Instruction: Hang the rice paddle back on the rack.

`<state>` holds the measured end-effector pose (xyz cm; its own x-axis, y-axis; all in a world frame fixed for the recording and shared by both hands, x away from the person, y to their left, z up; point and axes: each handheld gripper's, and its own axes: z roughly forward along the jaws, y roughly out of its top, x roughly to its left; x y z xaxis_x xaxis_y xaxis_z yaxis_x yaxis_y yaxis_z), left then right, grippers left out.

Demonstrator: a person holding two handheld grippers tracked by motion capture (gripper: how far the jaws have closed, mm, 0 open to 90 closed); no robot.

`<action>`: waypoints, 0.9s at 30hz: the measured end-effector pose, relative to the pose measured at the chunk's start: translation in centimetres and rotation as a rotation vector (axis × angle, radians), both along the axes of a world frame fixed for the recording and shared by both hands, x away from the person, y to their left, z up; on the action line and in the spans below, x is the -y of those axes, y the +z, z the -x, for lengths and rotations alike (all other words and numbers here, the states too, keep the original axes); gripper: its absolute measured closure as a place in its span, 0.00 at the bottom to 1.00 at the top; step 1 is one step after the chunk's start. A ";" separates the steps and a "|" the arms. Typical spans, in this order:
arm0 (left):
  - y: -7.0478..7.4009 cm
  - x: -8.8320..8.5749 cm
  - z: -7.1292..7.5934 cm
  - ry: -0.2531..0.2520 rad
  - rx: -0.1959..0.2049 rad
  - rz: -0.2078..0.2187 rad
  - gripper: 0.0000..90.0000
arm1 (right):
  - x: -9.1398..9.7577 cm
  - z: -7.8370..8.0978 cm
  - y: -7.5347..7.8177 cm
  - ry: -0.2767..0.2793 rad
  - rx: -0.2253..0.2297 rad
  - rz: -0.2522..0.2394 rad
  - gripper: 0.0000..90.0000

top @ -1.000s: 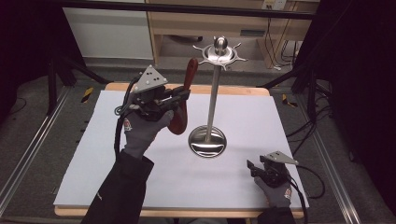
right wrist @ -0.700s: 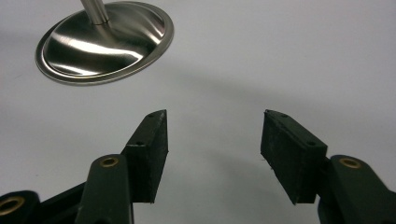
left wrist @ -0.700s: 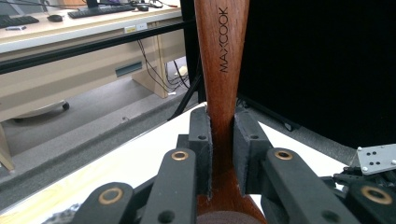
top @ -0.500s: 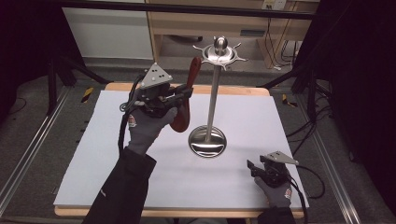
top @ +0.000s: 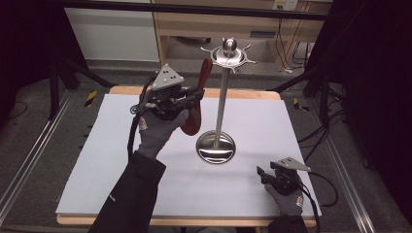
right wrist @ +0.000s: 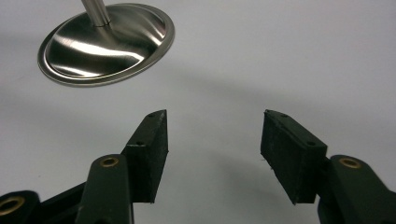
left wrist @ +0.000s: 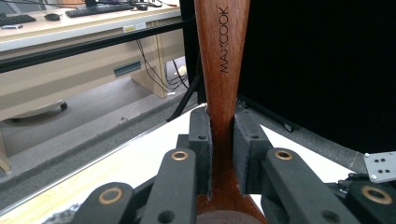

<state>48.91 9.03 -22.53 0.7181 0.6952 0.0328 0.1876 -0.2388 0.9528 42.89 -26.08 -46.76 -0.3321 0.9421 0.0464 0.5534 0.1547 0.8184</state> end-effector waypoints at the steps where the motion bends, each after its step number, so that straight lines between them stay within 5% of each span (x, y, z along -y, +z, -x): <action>1: 0.0 0.1 -0.1 0.000 -0.002 0.000 0.87 | 0.0 0.0 0.0 0.000 0.000 0.000 0.46; 27: -0.7 1.3 -1.1 0.011 0.005 0.014 0.87 | -0.2 0.0 -0.2 0.005 -0.004 0.000 0.45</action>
<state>50.00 7.70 -23.23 0.7102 0.7035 0.0267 0.1852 -0.2232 0.9570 42.94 -25.92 -46.94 -0.3370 0.9403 0.0482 0.5560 0.1575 0.8161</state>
